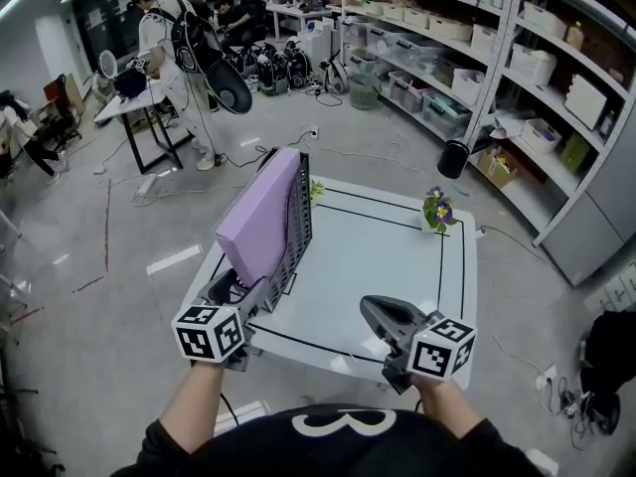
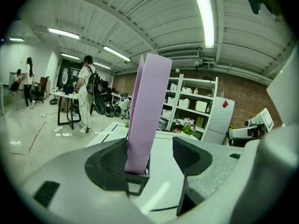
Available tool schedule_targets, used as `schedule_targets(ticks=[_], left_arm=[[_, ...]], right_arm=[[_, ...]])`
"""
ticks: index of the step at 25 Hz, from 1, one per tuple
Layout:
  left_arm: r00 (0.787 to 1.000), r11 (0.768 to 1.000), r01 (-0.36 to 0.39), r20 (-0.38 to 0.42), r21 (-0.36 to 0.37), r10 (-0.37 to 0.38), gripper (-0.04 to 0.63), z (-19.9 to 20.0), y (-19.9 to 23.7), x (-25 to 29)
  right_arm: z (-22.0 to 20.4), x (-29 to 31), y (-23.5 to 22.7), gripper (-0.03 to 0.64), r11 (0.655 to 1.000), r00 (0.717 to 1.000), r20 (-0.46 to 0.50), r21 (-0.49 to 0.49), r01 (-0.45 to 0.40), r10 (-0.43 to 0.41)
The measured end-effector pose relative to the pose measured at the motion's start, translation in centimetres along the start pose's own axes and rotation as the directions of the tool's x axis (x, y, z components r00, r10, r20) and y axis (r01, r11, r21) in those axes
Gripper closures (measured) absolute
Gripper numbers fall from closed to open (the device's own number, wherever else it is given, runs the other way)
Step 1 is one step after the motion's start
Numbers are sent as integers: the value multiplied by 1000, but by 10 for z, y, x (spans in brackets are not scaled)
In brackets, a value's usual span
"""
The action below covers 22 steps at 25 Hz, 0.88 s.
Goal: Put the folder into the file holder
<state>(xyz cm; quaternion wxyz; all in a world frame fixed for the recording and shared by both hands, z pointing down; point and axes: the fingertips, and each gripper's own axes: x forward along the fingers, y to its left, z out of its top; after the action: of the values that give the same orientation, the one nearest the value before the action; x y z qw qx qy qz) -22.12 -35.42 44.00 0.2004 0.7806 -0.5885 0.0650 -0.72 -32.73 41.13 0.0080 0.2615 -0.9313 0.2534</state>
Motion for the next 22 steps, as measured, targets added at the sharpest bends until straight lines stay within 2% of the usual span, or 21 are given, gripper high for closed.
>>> schedule_targets(ticks=[4, 7, 9, 11, 13, 14, 16, 22], left_arm=[[1000, 1000, 12, 11, -24, -12, 316, -13, -28, -29], [993, 993, 111, 33, -48, -110, 376, -16, -70, -47], [974, 972, 226, 50, -67, -223, 451, -15, -109, -56], [944, 940, 329, 69, -92, -324, 492, -12, -143, -63], [913, 906, 407, 92, -118, -398, 570, -9, -169, -69], [901, 893, 432, 104, -126, -421, 582, -7, -178, -71], [892, 885, 449, 124, -122, -436, 589, -5, -187, -74], [894, 898, 437, 134, -54, -427, 589, -3, -195, -72]], right_arm=[[2, -18, 15, 612, 998, 998, 39, -28, -51, 52], [5, -32, 30, 612, 994, 993, 69, -49, -93, 97], [9, -40, 39, 612, 992, 990, 84, -62, -111, 116], [14, -47, 46, 612, 989, 986, 97, -73, -125, 132], [19, -54, 50, 612, 987, 983, 111, -78, -138, 146], [21, -57, 52, 612, 986, 982, 116, -81, -142, 151], [21, -63, 54, 612, 985, 980, 119, -90, -150, 160], [12, -69, 51, 612, 983, 981, 106, -105, -153, 164]])
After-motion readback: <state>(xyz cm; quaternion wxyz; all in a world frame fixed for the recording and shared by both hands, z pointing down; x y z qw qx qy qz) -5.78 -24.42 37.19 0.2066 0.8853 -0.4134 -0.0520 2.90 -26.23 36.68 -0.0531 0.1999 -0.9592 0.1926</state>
